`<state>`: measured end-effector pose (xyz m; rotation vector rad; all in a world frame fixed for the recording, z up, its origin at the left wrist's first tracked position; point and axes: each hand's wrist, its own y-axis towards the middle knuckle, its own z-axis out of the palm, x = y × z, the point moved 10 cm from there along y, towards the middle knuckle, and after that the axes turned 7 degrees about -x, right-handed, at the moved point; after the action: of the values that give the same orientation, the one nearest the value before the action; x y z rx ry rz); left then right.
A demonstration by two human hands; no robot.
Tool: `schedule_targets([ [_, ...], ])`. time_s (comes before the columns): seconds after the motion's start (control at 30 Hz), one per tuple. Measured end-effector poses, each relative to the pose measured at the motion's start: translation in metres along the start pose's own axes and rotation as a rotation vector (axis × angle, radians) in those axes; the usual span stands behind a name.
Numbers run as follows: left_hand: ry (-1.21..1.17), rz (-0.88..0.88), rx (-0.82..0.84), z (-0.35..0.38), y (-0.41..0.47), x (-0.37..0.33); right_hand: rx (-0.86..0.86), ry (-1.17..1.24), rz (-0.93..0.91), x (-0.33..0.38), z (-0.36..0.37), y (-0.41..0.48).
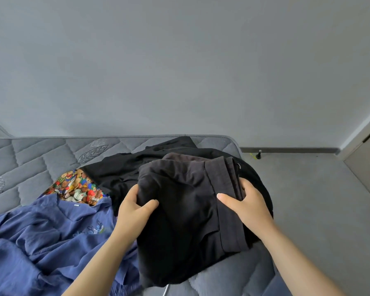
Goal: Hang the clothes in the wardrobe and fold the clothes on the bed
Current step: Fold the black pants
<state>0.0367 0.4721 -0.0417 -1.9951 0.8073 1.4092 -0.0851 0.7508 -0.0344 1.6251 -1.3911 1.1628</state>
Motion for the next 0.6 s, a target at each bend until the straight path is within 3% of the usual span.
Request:
schedule_targets([
  [0.33,-0.063,0.222,0.249,0.161,-0.042,-0.132,-0.288,0.05,-0.062,0.007,-0.184,-0.011],
  [0.6,-0.079,0.388,0.381,0.381,-0.034,-0.272,-0.512,0.016,-0.148,0.005,-0.386,0.087],
])
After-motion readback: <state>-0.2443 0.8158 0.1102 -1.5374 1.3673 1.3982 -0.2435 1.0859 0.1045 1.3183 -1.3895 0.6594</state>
